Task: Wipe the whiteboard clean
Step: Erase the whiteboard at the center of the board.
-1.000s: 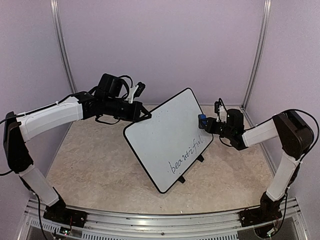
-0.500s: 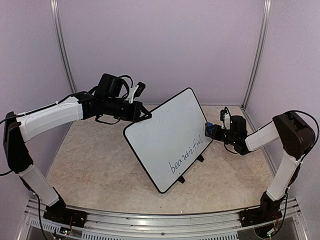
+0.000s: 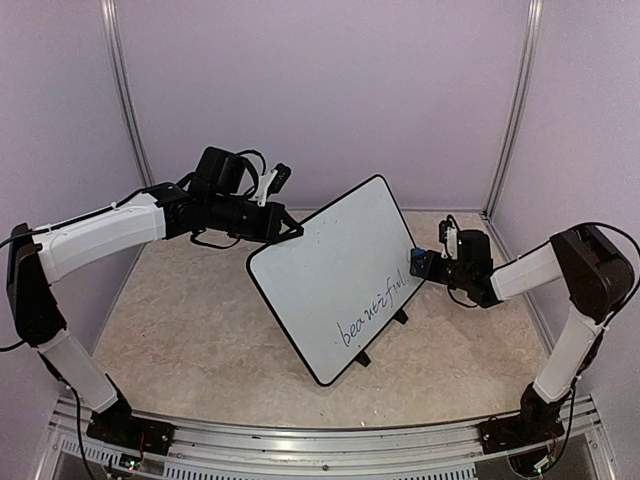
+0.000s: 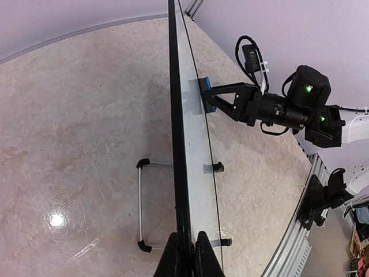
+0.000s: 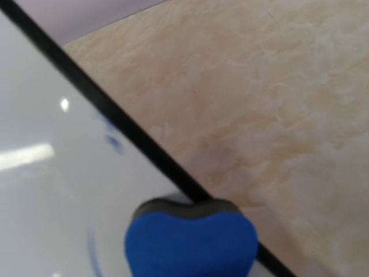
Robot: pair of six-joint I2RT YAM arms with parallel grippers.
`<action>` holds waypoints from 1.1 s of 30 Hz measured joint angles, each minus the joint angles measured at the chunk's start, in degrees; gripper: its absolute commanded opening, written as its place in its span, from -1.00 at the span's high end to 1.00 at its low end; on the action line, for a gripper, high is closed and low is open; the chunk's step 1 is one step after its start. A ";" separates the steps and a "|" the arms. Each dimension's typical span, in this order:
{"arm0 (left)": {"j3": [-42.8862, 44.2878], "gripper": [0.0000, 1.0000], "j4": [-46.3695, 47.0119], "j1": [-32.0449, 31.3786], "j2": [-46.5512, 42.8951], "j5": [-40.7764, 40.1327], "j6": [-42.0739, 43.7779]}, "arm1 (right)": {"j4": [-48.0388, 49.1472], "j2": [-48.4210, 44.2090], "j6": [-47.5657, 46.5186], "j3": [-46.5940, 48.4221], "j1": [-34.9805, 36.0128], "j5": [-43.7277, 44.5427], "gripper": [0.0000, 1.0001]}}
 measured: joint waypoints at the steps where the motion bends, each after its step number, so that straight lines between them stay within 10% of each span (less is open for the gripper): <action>1: 0.00 1.00 -0.09 0.00 0.00 -0.22 -0.13 | -1.25 -0.07 -0.13 0.96 0.28 0.15 0.42; 18: -0.02 1.00 -0.02 0.00 0.00 -0.72 -0.02 | -8.79 0.79 -0.83 12.57 1.31 -0.61 0.41; 33: -0.02 1.00 0.37 -0.02 0.00 0.33 0.35 | -5.01 -3.28 -1.44 -0.52 1.31 -0.15 0.42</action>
